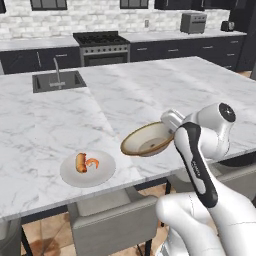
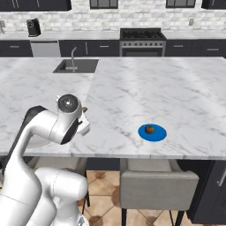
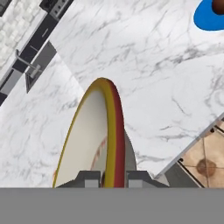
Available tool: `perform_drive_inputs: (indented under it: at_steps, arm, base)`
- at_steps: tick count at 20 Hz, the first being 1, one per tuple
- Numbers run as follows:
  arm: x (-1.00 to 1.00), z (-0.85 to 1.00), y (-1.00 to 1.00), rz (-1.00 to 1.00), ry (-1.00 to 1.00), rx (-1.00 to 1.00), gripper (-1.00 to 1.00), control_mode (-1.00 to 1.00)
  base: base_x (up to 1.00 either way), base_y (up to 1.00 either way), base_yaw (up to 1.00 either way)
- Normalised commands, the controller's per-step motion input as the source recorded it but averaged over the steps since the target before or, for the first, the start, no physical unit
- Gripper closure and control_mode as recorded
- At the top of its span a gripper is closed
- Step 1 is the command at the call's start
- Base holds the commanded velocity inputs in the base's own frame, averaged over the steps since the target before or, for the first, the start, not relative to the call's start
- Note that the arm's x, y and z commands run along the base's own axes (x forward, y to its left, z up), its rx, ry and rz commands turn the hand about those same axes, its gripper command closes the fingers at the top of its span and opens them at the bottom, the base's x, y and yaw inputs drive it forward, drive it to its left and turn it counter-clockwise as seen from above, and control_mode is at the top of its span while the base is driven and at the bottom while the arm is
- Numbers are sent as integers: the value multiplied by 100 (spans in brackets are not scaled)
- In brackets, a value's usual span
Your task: Take the smaller bowl and place it next to the appetizer plate on the dining counter , and place the larger bowl next to the plate with cooked food.
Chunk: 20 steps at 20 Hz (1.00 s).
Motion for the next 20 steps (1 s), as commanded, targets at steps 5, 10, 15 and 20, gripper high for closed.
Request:
perform_drive_inputs:
  at_steps: [5, 10, 15, 20]
  arm:
    - [3, -22, -2, 0, 4, 0, 100, -100]
    - [11, -31, 0, 0, 2, 0, 100, -100]
    - [26, -37, -7, 0, 0, 0, 100, -100]
    - [31, -32, -12, 0, 0, 0, 100, -100]
  base:
    - [0, 0, 0]
    - [0, 0, 0]
    - [0, 0, 0]
    - [0, 0, 0]
